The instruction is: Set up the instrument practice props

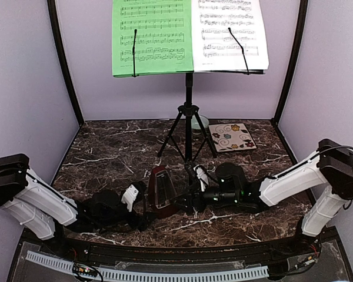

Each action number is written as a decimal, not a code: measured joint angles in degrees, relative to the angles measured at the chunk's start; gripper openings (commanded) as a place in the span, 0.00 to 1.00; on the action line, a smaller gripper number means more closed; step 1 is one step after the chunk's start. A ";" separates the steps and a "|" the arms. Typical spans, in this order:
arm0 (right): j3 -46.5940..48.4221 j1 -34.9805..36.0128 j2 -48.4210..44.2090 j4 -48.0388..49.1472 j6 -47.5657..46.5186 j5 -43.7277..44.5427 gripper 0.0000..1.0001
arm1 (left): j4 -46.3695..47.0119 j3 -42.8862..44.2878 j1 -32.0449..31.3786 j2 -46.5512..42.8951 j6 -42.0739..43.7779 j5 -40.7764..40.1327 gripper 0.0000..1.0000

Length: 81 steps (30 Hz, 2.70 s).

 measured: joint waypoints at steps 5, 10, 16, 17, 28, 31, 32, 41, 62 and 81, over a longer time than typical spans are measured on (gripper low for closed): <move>1.18 -0.02 6.40 2.80 -1.77 -3.39 0.85 | -0.44 -1.53 4.07 -4.52 -1.79 1.44 0.99; 1.77 -0.02 9.55 6.05 -1.51 -5.14 0.84 | -1.77 -3.21 11.37 -11.21 -4.09 3.74 0.93; 1.77 1.11 10.95 9.22 -0.17 -6.32 0.83 | -4.61 -1.84 17.55 -9.11 -6.16 8.41 0.86; 1.79 1.40 11.19 9.64 -0.04 -6.45 0.83 | -5.03 -1.42 18.21 -8.13 -6.51 9.27 0.85; 4.81 3.15 15.08 10.54 -0.39 -7.15 0.84 | -4.79 10.64 25.55 8.02 -7.06 19.41 0.85; 5.60 3.28 15.23 9.84 -0.72 -6.88 0.84 | -4.48 12.52 27.43 8.55 -7.10 22.16 0.94; 5.70 3.30 15.23 9.94 -0.83 -6.71 0.84 | -4.42 12.57 27.89 8.41 -7.17 22.34 0.97; -3.10 2.91 5.40 10.43 -0.26 2.12 0.83 | -14.53 8.04 28.68 -16.61 -9.94 17.40 0.99; -3.54 0.39 4.52 8.94 3.23 8.72 0.81 | -29.20 7.63 -1.66 -25.66 -12.79 -3.19 0.99; -3.50 0.37 4.50 8.70 3.45 9.94 0.82 | -19.80 20.17 -4.79 2.84 -12.04 -24.35 0.84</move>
